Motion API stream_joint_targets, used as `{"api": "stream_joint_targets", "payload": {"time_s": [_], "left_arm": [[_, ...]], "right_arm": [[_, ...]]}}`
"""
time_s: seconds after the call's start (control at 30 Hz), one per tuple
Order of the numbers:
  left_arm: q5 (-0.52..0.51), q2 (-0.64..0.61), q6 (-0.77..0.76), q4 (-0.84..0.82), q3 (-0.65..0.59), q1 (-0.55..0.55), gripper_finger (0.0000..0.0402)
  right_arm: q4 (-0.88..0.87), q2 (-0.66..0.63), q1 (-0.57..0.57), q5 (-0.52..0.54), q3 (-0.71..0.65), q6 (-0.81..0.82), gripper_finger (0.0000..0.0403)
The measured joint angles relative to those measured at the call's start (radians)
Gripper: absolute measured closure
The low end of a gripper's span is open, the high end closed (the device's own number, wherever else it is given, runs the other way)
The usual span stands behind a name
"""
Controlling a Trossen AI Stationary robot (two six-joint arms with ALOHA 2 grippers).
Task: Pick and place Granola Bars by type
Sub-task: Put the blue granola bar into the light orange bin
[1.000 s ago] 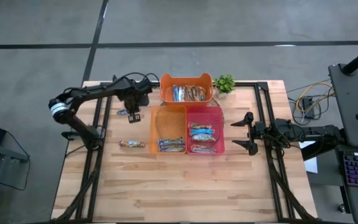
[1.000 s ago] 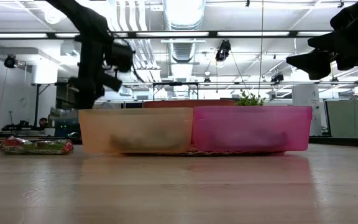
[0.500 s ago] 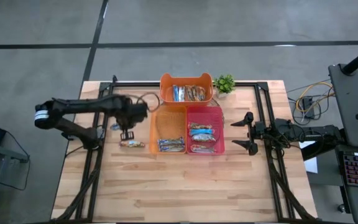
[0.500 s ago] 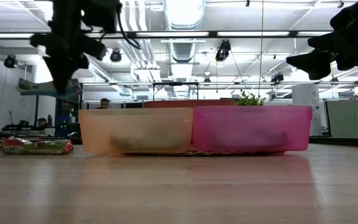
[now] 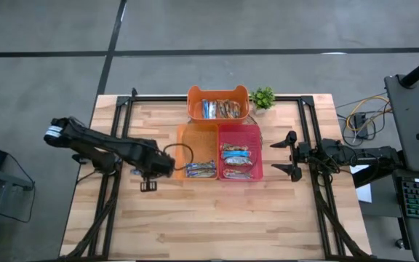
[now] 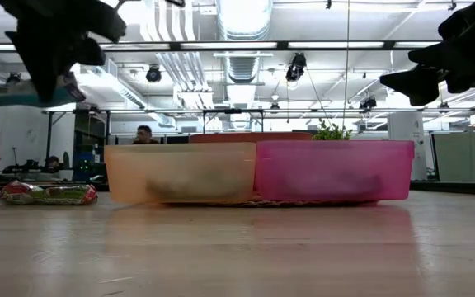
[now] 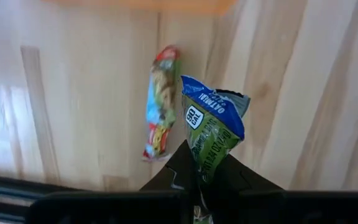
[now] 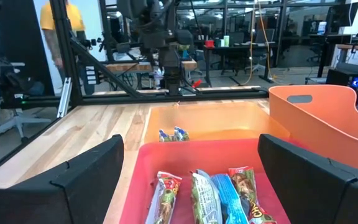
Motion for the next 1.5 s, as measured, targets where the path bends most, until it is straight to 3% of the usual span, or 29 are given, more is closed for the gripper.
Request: {"api": "stream_joint_targets", "payload": {"time_s": [0.33, 0.8, 1.13, 1.5], "left_arm": [[-0.002, 0.197, 0.128, -0.008, 0.272, 0.024, 0.04], [-0.004, 0.486, 0.365, -0.027, 0.623, 0.192, 0.04], [-0.004, 0.61, 0.423, -0.023, 0.724, 0.266, 0.04], [-0.003, 0.637, 0.424, 0.025, 0.734, 0.299, 0.04]], "right_arm": [[0.0, 0.0, 0.0, 0.0, 0.0, 0.0, 0.0044], [0.0, 0.0, 0.0, 0.0, 0.0, 0.0, 0.0044], [0.0, 0.0, 0.0, 0.0, 0.0, 0.0, 0.0044], [0.0, 0.0, 0.0, 0.0, 0.0, 0.001, 0.0044]]}}
